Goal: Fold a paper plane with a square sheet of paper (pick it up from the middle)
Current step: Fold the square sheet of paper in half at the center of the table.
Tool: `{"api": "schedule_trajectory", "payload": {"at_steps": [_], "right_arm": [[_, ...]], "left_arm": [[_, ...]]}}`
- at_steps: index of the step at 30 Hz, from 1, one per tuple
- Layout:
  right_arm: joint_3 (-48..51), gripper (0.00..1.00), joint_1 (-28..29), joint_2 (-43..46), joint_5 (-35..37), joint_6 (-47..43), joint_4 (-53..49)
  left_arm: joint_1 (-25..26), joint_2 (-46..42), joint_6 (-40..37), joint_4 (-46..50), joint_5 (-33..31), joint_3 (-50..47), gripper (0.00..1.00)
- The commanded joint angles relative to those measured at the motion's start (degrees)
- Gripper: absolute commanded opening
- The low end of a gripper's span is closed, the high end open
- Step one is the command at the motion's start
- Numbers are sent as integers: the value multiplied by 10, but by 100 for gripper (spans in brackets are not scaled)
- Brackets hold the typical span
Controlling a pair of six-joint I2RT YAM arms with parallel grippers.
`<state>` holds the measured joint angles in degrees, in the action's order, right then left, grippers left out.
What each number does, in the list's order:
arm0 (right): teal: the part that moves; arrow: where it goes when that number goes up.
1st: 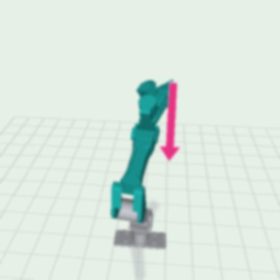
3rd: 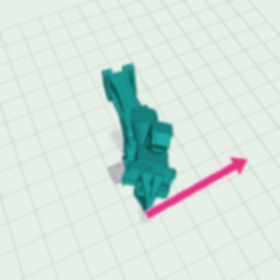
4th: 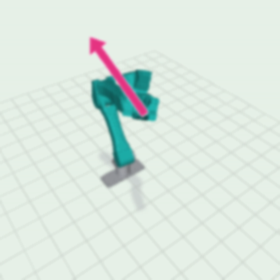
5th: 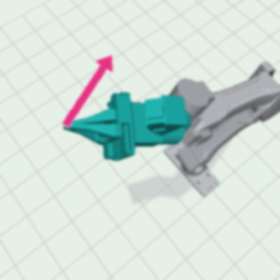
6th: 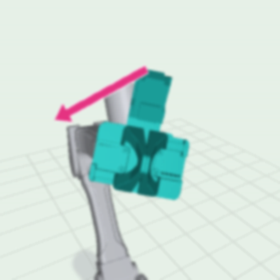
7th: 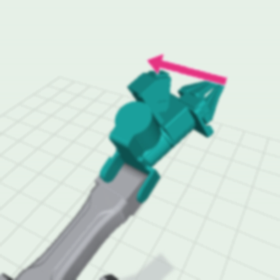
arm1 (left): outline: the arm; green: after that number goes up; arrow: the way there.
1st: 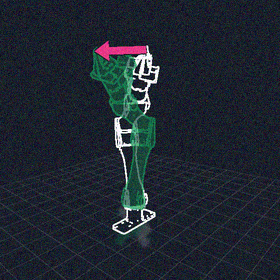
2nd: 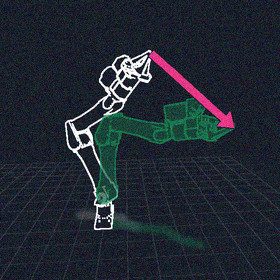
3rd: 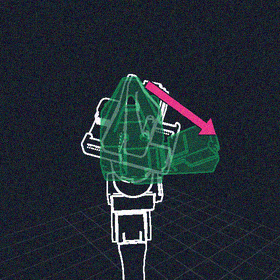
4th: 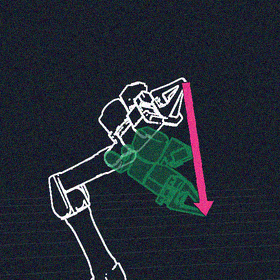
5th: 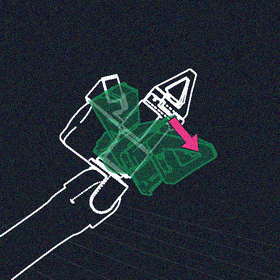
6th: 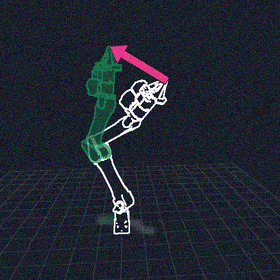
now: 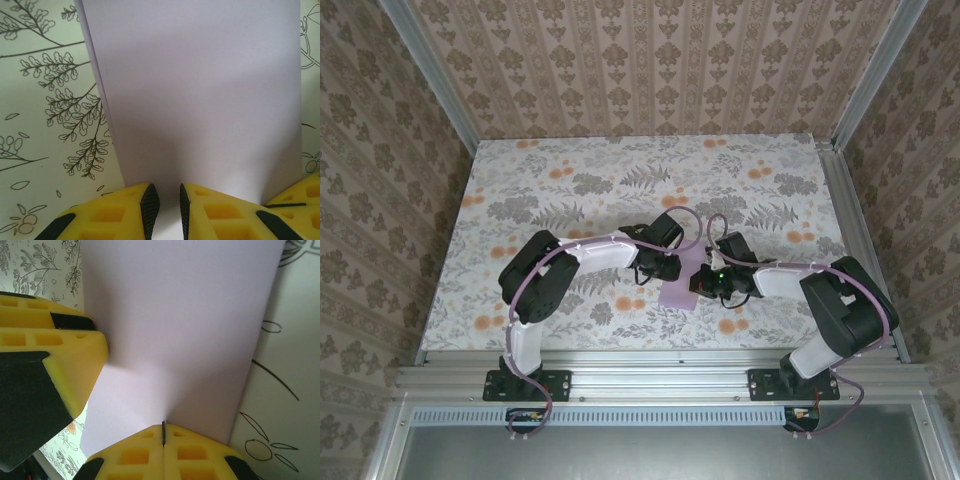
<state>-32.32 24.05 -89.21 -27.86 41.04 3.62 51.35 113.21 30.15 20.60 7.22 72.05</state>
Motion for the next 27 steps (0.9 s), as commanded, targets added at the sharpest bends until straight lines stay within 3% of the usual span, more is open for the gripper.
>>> {"api": "schedule_trajectory", "payload": {"at_steps": [1, 12, 20, 27], "right_arm": [[11, 6, 0, 9, 19, -30, -92], [69, 6, -1, 82, 28, -27, -147], [45, 6, 6, 164, -6, 63, -57], [25, 6, 29, 80, -22, 75, 3]], "left_arm": [[-1, 53, -11, 124, -23, -37, 26], [-2, 53, -13, 121, -22, -43, 25], [-1, 49, -13, 121, -19, -47, 25], [-1, 49, -14, 120, -18, -43, 25]]}}
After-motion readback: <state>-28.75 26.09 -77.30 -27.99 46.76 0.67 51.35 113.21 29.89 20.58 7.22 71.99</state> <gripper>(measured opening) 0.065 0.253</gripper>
